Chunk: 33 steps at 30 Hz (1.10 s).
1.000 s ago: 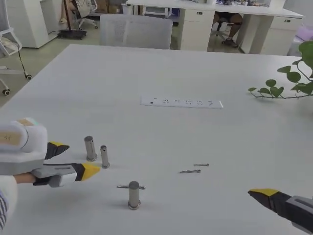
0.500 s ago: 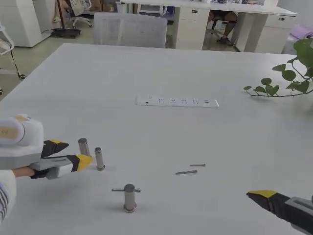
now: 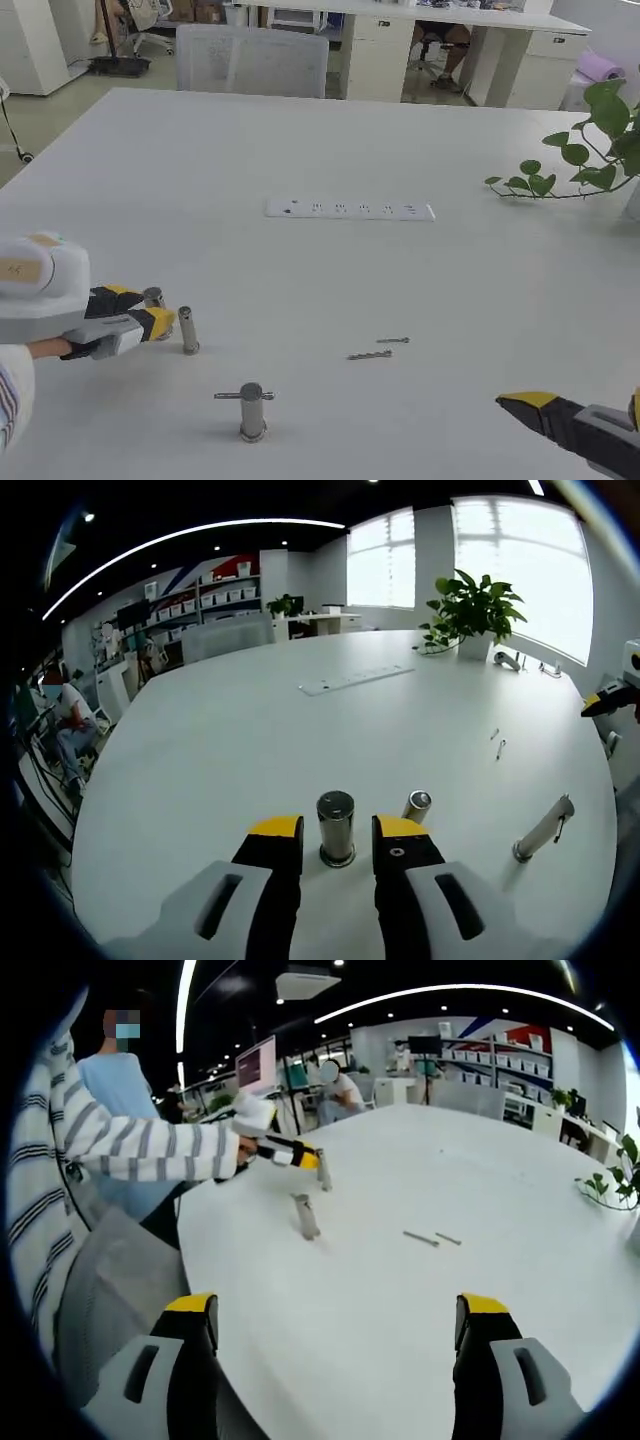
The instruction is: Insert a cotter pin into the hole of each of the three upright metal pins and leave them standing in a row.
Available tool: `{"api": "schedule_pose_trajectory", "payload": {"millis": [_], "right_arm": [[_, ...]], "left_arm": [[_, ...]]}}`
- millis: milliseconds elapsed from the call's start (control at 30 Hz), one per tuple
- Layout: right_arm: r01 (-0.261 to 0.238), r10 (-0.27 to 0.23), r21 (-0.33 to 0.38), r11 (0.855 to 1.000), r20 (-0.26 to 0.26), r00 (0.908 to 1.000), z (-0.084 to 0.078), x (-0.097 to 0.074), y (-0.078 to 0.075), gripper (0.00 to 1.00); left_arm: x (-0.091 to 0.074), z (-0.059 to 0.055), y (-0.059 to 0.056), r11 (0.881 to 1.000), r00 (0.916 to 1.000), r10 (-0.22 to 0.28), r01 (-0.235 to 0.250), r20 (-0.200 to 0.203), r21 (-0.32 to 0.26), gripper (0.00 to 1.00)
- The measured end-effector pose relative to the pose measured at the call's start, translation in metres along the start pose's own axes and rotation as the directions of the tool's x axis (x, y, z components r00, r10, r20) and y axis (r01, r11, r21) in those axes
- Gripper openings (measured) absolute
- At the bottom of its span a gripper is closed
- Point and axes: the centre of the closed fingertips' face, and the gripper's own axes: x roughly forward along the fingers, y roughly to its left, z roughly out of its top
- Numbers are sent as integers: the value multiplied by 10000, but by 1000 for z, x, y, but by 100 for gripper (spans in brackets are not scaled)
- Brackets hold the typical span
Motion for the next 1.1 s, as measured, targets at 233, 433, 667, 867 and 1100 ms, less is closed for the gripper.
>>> {"api": "schedule_pose_trajectory", "payload": {"millis": [233,433,667,867,1100], "right_arm": [[-25,25,17,10000,-54,10000,-1,0,0,99],[-19,19,55,10000,-87,10000,-2,0,-1,99],[-21,22,103,9999,-99,9999,-3,-1,-2,99],[-23,25,106,9999,-133,9999,-5,-1,-2,98],[-36,38,112,9999,-163,9999,-6,0,-2,98]], "left_arm": [[5,-1,1,9997,9999,128,-126,-63,220,18],[7,2,2,9996,9999,132,-133,37,241,13],[10,1,2,9998,10000,85,-84,-20,168,12],[11,0,2,9999,10000,59,-58,-70,111,12],[11,0,1,10000,10000,44,-43,-54,89,12]]}}
